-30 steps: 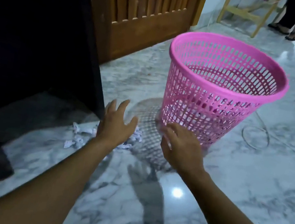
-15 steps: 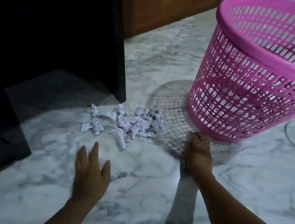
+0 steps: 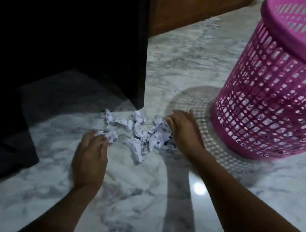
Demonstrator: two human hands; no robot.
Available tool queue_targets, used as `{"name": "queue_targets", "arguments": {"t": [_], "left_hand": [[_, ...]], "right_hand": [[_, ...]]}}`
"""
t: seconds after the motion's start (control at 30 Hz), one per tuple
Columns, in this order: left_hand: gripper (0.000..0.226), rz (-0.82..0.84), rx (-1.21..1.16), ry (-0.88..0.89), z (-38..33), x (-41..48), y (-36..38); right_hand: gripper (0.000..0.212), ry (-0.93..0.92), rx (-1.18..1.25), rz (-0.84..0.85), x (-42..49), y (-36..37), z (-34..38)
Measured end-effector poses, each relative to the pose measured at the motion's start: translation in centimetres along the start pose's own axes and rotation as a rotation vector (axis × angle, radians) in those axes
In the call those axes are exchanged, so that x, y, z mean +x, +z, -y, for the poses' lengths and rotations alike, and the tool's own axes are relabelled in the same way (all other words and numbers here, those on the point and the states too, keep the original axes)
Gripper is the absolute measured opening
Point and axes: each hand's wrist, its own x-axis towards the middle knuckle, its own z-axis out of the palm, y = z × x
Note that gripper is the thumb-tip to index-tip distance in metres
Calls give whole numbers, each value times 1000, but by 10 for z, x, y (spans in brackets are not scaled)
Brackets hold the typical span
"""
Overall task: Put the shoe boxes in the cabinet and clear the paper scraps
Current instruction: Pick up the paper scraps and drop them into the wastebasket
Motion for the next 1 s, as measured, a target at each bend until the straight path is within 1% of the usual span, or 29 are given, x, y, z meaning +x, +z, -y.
{"name": "queue_targets", "arguments": {"t": [0.07,0.1,0.17,0.2,0.23,0.3,0.37,0.4,0.43,0.5,0.57,0.63,0.73,0.8,0.9,0.93,1.0], "left_hand": [[8,-9,-15,-43,3,27,9],[10,20,-1,-60,3,38,15],[13,138,31,-76,1,56,26],[12,199,32,-105,-1,63,31],[13,246,29,-129,-3,69,35],[16,317,34,-125,-6,79,40],[8,401,16,-83,-12,83,42],[4,445,6,-79,-17,84,41],[5,486,-5,-86,-22,83,41],[19,543,-29,-119,-29,78,40],[32,565,-51,-79,-30,73,41],[44,558,-50,20,-30,65,43],[60,462,-121,139,-29,50,37],[60,426,-142,231,-24,36,34],[76,422,-42,303,-13,17,30],[81,410,16,323,-10,11,28],[82,382,116,370,-7,3,26]], "right_hand": [[36,-78,-111,149,9,11,-3],[43,-123,-114,235,9,16,-4],[70,-210,-99,374,4,21,-6],[83,-252,-126,406,3,23,-7],[92,-291,-183,419,3,26,-7],[97,-341,-260,425,5,32,-4],[93,-365,-282,372,5,40,2],[87,-383,-284,303,3,44,5],[78,-401,-277,224,0,49,8],[56,-431,-227,122,-5,56,11],[37,-460,-138,66,-9,62,12],[28,-441,-63,3,-14,67,12],[17,-379,-61,-116,-22,72,13],[16,-363,-64,-113,-24,70,13],[36,-338,13,-21,-19,59,14],[38,-342,35,-19,-18,55,15],[34,-364,44,-86,-16,47,15]]}}
